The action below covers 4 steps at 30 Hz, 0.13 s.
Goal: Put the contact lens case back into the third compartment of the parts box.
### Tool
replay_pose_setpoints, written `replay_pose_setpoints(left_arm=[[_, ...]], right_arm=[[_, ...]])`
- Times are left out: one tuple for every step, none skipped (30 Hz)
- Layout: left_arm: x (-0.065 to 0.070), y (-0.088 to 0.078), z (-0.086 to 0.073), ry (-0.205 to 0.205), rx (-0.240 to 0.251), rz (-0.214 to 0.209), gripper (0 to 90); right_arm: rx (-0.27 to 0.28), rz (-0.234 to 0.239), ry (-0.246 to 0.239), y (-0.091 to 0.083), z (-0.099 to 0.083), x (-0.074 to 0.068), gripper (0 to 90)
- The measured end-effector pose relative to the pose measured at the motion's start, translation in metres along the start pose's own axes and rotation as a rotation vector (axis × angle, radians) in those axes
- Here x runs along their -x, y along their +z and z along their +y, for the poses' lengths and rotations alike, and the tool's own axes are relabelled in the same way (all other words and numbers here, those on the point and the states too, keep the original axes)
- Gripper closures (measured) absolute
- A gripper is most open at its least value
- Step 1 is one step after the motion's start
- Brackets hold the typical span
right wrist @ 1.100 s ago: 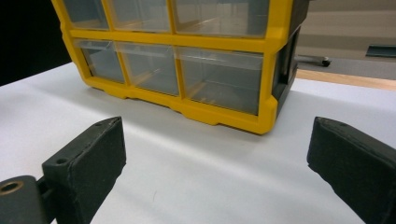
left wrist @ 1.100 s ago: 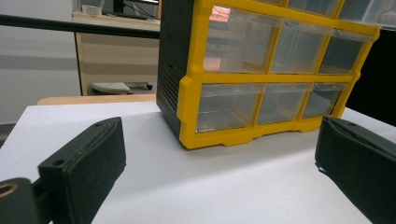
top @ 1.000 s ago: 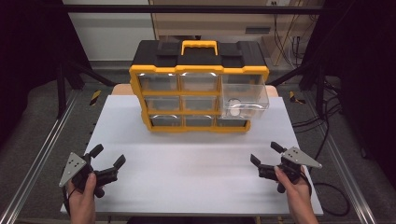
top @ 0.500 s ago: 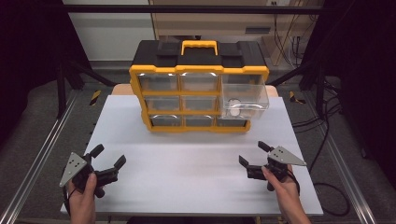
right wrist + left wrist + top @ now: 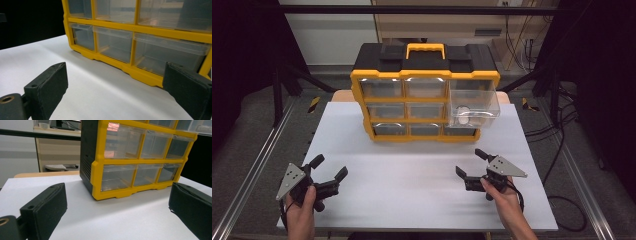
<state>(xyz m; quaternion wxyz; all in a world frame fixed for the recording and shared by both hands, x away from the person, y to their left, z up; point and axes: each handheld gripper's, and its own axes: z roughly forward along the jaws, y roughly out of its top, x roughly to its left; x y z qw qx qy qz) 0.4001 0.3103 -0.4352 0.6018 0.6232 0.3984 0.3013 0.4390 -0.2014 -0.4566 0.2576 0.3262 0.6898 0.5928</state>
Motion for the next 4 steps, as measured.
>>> replay_pose_setpoints(left_arm=[[0.0005, 0.0004, 0.0001, 0.000, 0.000, -0.003, 1.5], [0.0009, 0.0010, 0.0001, 0.000, -0.001, -0.007, 1.5], [0.0013, 0.0017, -0.0001, 0.002, -0.001, -0.009, 1.5], [0.0017, 0.0022, -0.0003, 0.003, -0.005, -0.012, 1.5]], right_arm=[[0.002, 0.003, -0.003, 0.0002, -0.0004, -0.0006, 6.5], [0.002, 0.005, -0.002, 0.0002, -0.0007, -0.0010, 6.5], [0.001, 0.004, -0.005, 0.0003, -0.0012, -0.0012, 6.5], [0.000, 0.008, -0.001, 0.0004, -0.0015, -0.0016, 6.5]])
